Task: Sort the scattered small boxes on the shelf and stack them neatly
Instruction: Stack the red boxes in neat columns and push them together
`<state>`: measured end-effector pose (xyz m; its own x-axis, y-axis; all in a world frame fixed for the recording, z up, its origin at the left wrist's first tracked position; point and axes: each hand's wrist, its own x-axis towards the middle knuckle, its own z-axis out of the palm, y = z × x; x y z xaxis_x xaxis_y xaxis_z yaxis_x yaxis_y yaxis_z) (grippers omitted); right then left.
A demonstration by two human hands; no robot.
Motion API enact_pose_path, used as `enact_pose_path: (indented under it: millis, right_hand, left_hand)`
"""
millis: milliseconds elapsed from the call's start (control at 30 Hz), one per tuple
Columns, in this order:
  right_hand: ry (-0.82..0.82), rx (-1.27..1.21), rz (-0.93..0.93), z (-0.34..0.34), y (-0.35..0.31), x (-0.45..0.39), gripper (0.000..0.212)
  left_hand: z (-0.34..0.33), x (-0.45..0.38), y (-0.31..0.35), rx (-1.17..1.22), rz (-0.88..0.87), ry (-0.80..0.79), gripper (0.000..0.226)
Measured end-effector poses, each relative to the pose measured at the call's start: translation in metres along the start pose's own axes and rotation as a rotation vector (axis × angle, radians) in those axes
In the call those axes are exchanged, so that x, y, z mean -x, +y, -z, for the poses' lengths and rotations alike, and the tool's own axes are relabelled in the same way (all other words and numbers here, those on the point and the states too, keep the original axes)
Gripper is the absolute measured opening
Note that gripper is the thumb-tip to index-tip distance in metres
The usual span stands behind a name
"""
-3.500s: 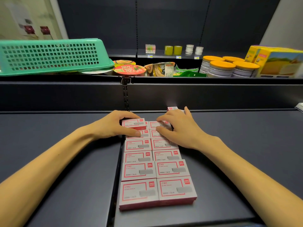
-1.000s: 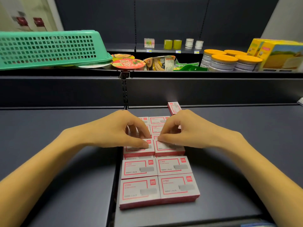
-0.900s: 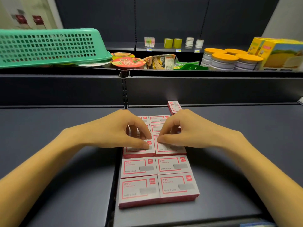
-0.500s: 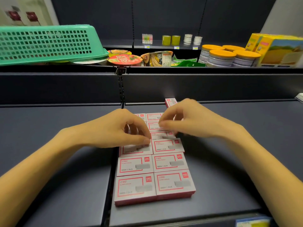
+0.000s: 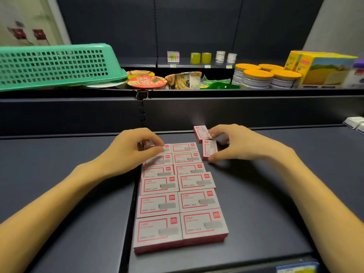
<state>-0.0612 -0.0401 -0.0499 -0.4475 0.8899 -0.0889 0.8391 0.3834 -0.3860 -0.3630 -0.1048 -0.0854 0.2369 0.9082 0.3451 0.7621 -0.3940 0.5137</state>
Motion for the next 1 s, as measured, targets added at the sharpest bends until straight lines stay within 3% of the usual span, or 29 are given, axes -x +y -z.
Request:
enact_pose_path:
  millis: [333, 600, 700, 767, 900, 1000]
  right_hand:
    - [0.084, -0.041, -0.007, 0.007, -0.004, 0.007, 0.07]
    - [0.096, -0.13, 0.133, -0.034, -0.06, 0.014, 0.059]
    - [0.178, -0.309, 0.146, -0.029, -0.056, 0.01, 0.032]
    - [0.265, -0.372, 0.125, -0.02, -0.046, 0.009, 0.026]
    - [0.109, -0.325, 0.111, -0.017, -0.034, 0.006, 0.024]
    - [0.106, -0.279, 0.157, -0.019, -0.036, 0.005, 0.027]
  left_hand:
    - [-0.006, 0.0, 0.003, -0.024, -0.008, 0.025, 0.015]
    - [-0.001, 0.0, 0.008, 0.008, 0.04, 0.028, 0.012]
    - [-0.001, 0.0, 0.011, 0.034, 0.065, 0.009, 0.015]
    - [-0.002, 0.001, 0.016, 0.06, 0.075, 0.005, 0.027]
    - [-0.011, 0.005, 0.032, 0.066, 0.072, -0.051, 0.045]
    - [-0.018, 0.007, 0.038, 0.047, 0.068, -0.126, 0.046]
